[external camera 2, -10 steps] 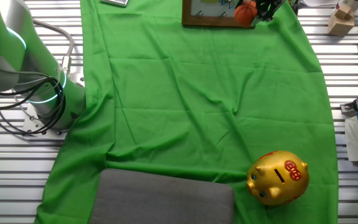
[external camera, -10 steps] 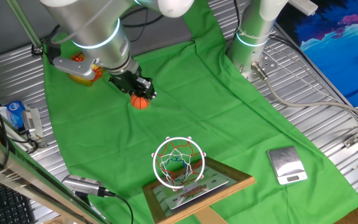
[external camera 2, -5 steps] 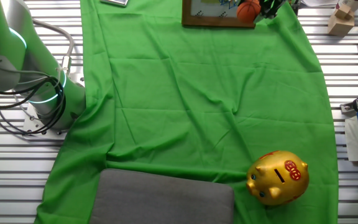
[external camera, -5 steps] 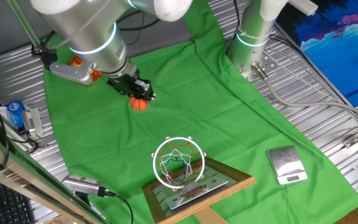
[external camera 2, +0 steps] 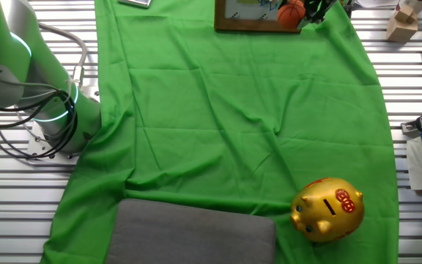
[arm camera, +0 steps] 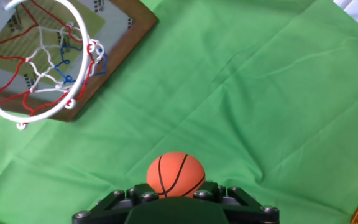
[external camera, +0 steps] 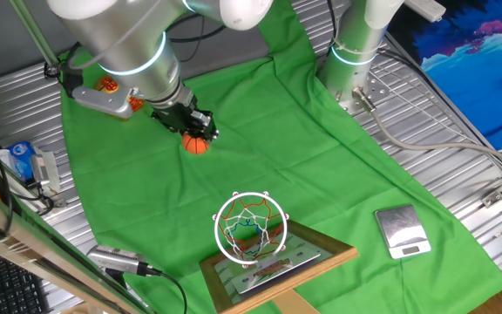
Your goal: Grab a basketball, release it and shoot it into the basket
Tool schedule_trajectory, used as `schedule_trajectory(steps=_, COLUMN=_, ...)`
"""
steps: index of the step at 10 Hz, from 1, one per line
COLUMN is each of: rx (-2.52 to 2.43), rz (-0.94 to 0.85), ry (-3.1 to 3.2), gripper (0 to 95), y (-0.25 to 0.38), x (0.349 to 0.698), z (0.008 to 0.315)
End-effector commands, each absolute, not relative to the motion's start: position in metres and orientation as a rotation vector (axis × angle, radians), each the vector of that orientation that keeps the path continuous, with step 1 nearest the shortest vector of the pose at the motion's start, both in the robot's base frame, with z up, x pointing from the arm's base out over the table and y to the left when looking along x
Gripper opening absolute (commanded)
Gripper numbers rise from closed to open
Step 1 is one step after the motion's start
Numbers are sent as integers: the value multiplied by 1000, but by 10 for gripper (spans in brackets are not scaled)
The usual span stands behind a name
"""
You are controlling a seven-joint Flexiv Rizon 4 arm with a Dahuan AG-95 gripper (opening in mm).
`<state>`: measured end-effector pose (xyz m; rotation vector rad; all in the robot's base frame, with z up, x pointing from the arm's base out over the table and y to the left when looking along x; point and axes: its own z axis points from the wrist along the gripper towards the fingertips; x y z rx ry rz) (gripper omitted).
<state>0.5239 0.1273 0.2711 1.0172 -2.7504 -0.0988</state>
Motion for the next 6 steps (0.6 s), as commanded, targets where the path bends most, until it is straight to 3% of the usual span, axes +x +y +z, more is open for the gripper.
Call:
schedule_trajectory(steps=1, rx=911, rz=-207, ry=-2806, gripper=0, y=127, x=523, z=271)
schedule_trajectory(steps=6, rx=1017, rz=-276, ry=-2796, gripper=0, y=127, x=523, z=271)
